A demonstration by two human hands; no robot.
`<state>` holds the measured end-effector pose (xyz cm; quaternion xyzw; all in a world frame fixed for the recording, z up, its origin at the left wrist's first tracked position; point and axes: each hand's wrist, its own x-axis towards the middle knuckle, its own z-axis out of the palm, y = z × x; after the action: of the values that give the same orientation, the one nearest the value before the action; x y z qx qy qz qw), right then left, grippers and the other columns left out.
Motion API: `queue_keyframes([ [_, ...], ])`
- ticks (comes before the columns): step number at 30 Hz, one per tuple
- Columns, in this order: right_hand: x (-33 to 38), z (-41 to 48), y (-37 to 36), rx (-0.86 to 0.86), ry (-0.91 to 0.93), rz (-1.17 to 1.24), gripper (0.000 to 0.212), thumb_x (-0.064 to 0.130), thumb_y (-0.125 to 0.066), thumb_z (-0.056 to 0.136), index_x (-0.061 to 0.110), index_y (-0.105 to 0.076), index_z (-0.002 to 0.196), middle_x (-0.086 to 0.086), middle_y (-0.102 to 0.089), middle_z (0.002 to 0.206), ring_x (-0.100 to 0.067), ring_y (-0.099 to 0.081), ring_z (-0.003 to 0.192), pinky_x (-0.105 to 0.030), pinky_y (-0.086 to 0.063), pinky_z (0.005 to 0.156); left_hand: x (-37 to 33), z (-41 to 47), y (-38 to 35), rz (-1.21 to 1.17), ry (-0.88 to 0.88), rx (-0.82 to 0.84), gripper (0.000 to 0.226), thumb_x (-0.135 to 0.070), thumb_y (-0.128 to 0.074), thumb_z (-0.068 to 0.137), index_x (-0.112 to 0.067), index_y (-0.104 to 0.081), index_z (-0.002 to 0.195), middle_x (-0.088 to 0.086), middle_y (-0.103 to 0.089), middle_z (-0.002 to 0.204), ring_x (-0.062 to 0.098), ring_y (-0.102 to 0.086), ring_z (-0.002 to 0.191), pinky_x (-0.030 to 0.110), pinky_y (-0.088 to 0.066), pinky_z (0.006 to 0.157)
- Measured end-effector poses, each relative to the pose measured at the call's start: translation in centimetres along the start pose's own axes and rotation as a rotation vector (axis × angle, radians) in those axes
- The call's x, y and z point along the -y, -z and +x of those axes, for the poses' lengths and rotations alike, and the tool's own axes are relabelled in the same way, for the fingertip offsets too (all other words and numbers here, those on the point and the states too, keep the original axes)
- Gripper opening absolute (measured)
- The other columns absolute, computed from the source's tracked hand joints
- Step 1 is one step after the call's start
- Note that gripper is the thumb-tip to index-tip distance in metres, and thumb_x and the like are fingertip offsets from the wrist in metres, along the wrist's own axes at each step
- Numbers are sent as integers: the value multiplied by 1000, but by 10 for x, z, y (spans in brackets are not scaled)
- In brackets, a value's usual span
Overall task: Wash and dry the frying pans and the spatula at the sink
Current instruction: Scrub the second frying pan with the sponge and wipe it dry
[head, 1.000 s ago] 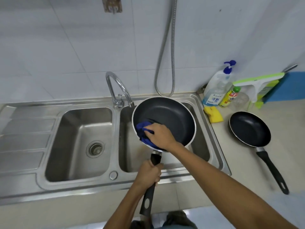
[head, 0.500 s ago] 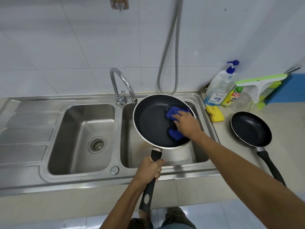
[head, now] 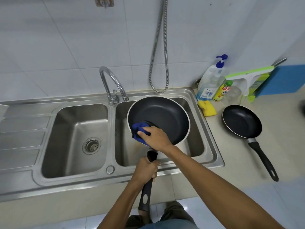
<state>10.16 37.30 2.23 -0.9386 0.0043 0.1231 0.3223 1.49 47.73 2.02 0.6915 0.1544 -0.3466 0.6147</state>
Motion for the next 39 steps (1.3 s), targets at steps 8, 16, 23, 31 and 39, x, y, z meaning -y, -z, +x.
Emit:
queue_keyframes([
  [8, -25, 8, 25, 68, 183, -313, 37, 50, -53, 92, 36, -65, 124, 0, -61, 129, -28, -59, 114, -42, -51, 94, 0, 5, 21, -95, -39, -60, 42, -4, -57, 94, -16, -43, 56, 0, -37, 46, 13, -33, 35, 23, -33, 38],
  [16, -105, 37, 83, -59, 170, -816, 38, 42, -54, 97, 33, -60, 133, 0, -42, 151, -30, -44, 128, -42, -43, 99, 5, -4, 16, -61, -49, 34, 40, -12, -62, 97, -17, -42, 63, -1, -37, 49, 12, -33, 38, 24, -32, 40],
  [23, -106, 67, 98, -154, 108, -914, 48, 28, -75, 81, 31, -62, 127, -7, -28, 161, -37, -33, 142, -46, -41, 103, 10, -18, 9, 15, -52, 87, 35, -18, -63, 98, -17, -43, 69, -2, -37, 51, 13, -36, 40, 25, -37, 43],
  [31, -119, 49, 80, -189, -115, -733, 50, 30, -66, 89, 25, -49, 136, -10, -35, 153, -37, -49, 121, -44, -47, 93, -2, -4, 20, 45, -44, 17, 25, -13, -62, 96, -10, -47, 77, 0, -40, 51, 13, -36, 39, 24, -35, 41],
  [39, -174, -4, 129, -353, -419, -291, 37, 22, -64, 86, 14, -62, 123, -22, -63, 115, -43, -60, 105, -44, -49, 86, 3, 8, 23, -32, 46, 33, 24, -13, -62, 97, -13, -49, 77, -1, -41, 51, 12, -36, 40, 24, -34, 42],
])
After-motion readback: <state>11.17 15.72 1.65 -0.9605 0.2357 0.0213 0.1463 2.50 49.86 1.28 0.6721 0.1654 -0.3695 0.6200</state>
